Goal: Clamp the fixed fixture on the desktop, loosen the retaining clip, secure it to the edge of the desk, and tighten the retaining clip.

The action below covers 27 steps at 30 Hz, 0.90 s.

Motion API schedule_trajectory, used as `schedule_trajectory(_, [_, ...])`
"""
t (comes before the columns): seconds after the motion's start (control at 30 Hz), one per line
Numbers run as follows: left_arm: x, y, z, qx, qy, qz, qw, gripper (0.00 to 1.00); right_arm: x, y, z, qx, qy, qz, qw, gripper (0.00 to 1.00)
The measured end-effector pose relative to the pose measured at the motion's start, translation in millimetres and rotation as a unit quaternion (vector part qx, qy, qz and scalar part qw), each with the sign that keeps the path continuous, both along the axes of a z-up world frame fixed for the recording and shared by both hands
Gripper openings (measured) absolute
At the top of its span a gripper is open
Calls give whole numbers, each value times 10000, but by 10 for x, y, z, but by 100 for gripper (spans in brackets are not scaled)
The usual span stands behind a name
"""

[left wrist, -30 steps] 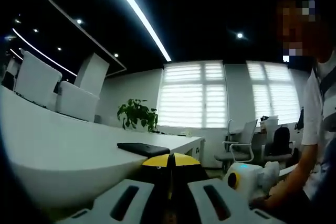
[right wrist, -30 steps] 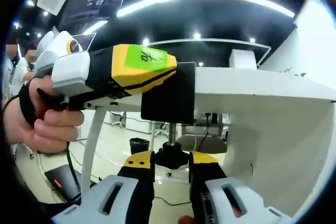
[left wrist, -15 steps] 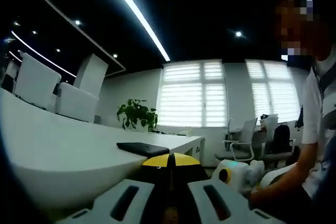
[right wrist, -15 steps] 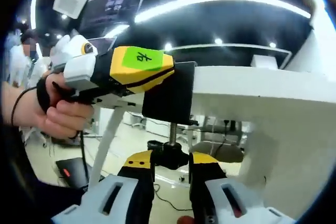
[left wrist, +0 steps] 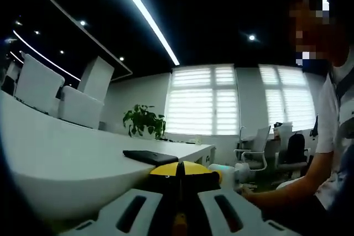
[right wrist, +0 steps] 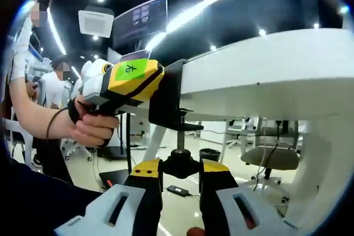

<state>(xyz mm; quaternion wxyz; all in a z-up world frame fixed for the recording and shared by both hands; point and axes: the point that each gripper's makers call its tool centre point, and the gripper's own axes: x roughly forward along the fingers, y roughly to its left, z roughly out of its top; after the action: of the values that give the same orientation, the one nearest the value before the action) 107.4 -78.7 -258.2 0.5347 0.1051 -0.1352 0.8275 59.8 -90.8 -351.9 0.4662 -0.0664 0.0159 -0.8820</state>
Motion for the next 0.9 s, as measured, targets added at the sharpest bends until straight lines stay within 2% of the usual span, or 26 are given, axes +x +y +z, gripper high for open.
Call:
schedule_trajectory(0.07, [-3,-1,0,13,-33,2,10000,2,9,0,0,-60,-93,150,9998,24])
schedule_trajectory(0.23, [-2,-5,2,59,-20,21,10000,2,8,-7,-4,-83,-100,196,9997,24])
schedule_trajectory(0.4, [-6,-9,2,120,-54,27,9999,2,8,32,-14,-291,-207,-166,9992,25])
schedule_trajectory(0.47, [-7,-10,3,131,-54,43,9999,2,19,63,26,-437,-55,-419,9981,27])
schedule_trajectory(0.53, [-7,-11,3,149,-55,48,9999,2,36,72,34,-511,-64,-567,9971,31])
schedule_trajectory(0.6, [-7,-12,3,160,-53,52,9998,2,85,81,38,-344,132,-746,9965,33])
schedule_trajectory(0.67, [-7,-10,2,135,-46,59,9999,2,177,81,72,-25,614,-910,9940,36])
schedule_trajectory(0.77, [-5,-4,-1,68,7,94,9999,2,258,105,82,80,589,-1143,9917,36])
schedule_trajectory(0.83, [-4,-6,0,105,-3,89,9999,2,289,168,98,113,662,-1573,9853,36])
schedule_trajectory(0.87, [-3,-8,0,128,-2,92,9999,2,317,223,85,134,599,-1969,9785,36])
schedule_trajectory(0.9, [-3,-9,2,153,2,96,9998,2,331,302,76,32,404,-2415,9696,36])
